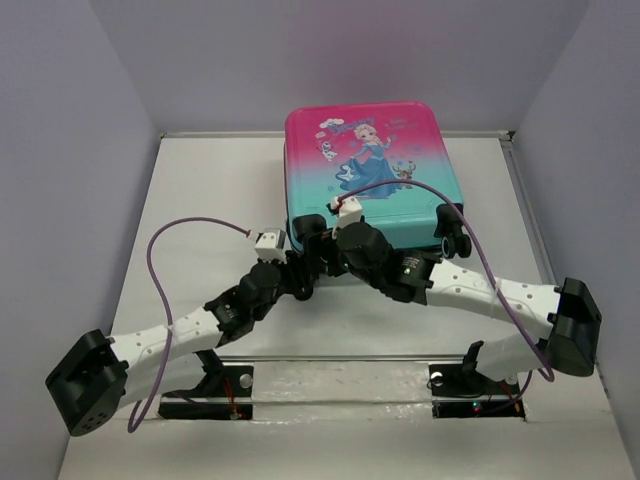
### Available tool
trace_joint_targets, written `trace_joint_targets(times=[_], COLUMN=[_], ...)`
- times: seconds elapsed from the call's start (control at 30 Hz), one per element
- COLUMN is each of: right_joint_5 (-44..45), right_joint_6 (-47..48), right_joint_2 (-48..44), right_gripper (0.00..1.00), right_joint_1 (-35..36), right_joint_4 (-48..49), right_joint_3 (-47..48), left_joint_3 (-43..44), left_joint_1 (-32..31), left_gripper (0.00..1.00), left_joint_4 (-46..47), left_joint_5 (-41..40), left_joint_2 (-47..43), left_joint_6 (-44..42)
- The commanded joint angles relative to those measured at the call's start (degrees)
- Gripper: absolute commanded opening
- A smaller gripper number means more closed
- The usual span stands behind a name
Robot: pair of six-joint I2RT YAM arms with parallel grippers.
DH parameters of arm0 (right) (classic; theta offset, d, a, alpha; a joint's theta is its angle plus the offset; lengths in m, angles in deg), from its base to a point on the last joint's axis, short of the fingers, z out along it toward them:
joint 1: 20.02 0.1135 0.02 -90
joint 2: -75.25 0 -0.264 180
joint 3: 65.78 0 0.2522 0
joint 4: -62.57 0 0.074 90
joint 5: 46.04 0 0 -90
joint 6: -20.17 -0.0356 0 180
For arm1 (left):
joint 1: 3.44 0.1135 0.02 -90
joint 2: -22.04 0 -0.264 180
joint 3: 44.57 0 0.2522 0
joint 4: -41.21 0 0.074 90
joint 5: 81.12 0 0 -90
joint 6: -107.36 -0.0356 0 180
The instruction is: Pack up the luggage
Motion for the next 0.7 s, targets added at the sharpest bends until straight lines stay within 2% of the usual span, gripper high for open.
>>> trace_joint_targets(times=[0.0,0.2,0.3,0.43,0.47,0.5,0.67], right_joint_5=[3.4,10.5,12.7,16.2,17.0,18.6,22.3], right_joint_6=[-2.4,-4.5,-4.2,-4.1,-4.1,-4.0,-2.9], right_joint_2=[1.8,4.8,5.8,7.8,8.0,8.5,10.6], right_gripper=[1.0,1.0,0.98,0.98,0.98,0.97,0.9], right_joint_1=[1.8,3.5,4.1,4.1,4.1,4.1,5.2], right_joint_4=[3.5,3.2,2.4,-0.5,-2.2,-3.0,-9.2], right_joint_3=[3.5,3.6,4.6,6.8,7.3,7.9,11.9], left_joint_3=[-1.7,-3.6,-4.3,-4.2,-4.1,-4.2,-5.7], left_joint_1=[0.1,0.1,0.0,0.1,0.1,0.0,0.1], left_gripper=[0.48,0.33,0.32,0.18,0.1,0.06,0.06], left_joint_4=[11.6,17.7,20.6,21.4,21.5,21.5,20.5], left_joint_5=[-3.8,-8.9,-9.4,-11.3,-11.7,-11.9,-11.9], left_joint_2=[2.3,6.0,8.3,9.5,9.5,9.0,5.3], left_joint_6=[-1.4,-0.1,-0.4,-1.0,-1.1,-1.1,-1.4])
